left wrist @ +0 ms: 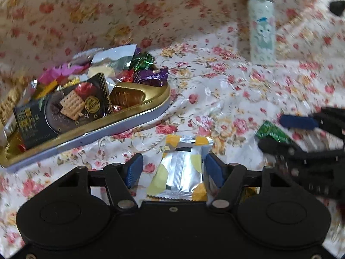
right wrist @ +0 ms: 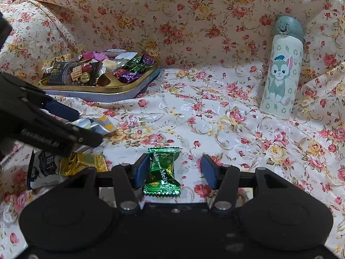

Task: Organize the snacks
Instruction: 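Grasp the green candy with the right tool while the left tool grasps the silver-yellow packet, then carry both held snacks back over the gold tin tray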

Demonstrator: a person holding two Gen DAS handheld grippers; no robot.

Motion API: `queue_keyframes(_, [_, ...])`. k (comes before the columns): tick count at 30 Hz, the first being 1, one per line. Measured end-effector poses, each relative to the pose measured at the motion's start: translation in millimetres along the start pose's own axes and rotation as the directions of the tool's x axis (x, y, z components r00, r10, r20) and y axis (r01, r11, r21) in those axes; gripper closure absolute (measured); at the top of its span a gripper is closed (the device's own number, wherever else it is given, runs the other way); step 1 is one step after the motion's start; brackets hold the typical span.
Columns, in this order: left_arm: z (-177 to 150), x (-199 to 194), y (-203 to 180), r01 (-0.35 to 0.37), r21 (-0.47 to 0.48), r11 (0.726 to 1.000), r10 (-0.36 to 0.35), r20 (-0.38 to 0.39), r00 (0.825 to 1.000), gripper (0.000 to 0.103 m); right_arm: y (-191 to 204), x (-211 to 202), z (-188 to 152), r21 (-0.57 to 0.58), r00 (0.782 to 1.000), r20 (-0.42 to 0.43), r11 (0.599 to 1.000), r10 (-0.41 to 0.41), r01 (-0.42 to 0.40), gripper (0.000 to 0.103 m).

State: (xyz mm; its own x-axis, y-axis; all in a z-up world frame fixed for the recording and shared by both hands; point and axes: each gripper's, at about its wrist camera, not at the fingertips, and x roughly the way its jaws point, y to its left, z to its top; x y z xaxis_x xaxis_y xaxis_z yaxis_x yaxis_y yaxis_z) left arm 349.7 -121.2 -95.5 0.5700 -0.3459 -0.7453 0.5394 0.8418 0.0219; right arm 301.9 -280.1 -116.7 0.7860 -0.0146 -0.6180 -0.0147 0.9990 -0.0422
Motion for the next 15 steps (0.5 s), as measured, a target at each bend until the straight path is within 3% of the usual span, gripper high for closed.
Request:
queue_keyframes(4, [2.3, 1.9, 2.0, -0.009, -0.054, 0.999, 0.009, -0.005, 1.000, 0.038, 0.2, 0.2, 0.1, 0.000, 1.000, 0.000, 1.000, 0.001, -0.001, 0.047])
queue_keyframes(7, [1.2, -2.5, 1.3, -0.023, -0.063, 0.998, 0.022, -0.010, 1.000, 0.052, 0.2, 0.3, 0.0, 0.001, 1.000, 0.000, 1.000, 0.001, -0.001, 0.047])
queue_keyframes(15, [-9.8, -15.7, 12.4, -0.053, -0.088, 0.995, 0.050, -0.033, 0.998, 0.053, 0.0, 0.4, 0.1, 0.000, 1.000, 0.001, 1.000, 0.001, -0.001, 0.048])
